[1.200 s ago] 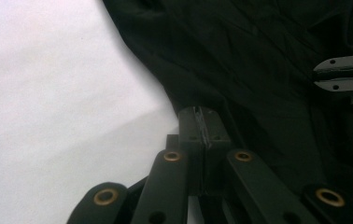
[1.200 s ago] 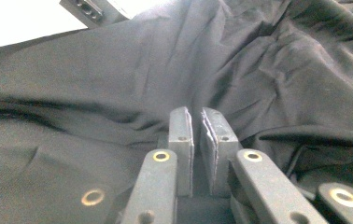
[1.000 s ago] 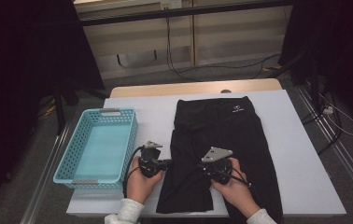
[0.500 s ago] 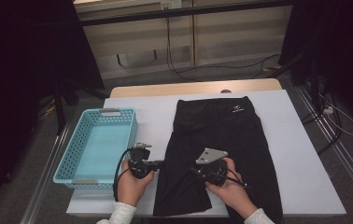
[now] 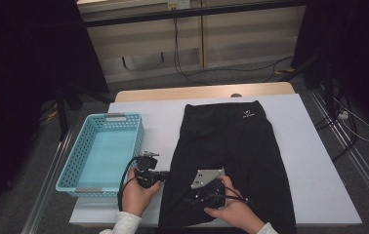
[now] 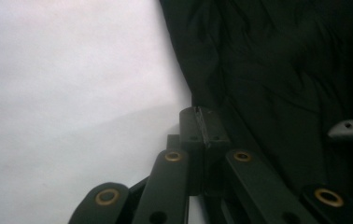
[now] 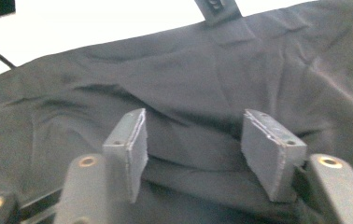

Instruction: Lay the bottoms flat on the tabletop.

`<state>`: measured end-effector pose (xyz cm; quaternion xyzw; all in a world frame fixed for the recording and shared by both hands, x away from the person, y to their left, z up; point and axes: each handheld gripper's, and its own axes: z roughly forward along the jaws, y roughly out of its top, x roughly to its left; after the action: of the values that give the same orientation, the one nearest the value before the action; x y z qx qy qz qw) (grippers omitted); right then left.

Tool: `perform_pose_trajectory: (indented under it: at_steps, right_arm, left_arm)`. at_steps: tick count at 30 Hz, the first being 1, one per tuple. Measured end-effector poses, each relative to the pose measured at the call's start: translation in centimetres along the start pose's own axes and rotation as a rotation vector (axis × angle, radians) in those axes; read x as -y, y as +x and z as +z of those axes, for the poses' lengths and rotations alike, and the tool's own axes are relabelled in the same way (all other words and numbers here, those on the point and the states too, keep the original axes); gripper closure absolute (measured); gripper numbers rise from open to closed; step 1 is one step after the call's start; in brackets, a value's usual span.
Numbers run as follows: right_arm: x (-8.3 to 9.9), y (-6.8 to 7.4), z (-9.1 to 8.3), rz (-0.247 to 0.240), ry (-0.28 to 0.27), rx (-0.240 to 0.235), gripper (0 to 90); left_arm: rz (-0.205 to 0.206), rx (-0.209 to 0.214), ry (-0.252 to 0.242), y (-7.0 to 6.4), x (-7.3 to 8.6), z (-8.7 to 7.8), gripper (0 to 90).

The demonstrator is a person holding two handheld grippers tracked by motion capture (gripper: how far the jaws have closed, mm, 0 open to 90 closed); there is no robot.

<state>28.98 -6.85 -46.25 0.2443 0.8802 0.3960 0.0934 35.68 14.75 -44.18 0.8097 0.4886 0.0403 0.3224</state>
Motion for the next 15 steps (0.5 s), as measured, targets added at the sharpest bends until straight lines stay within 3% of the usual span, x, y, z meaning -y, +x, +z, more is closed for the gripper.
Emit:
perform_pose_trajectory:
  at_steps: [4,10,15]
  right_arm:
    - [-0.1,0.4,-0.1,-0.009,0.005,-0.017,50.3]
    - [-0.1,0.2,-0.3,-0.006,0.013,-0.038,86.5]
    - [0.0,0.3,-0.5,-0.002,0.013,-0.049,89.3]
  left_arm:
    - [0.018,-0.021,-0.066,0.1,-0.4,0.0,75.7]
    - [0.016,-0.018,-0.091,0.2,-0.8,0.4,56.7]
    - [0.020,-0.019,-0.127,0.1,-1.3,0.6,49.1]
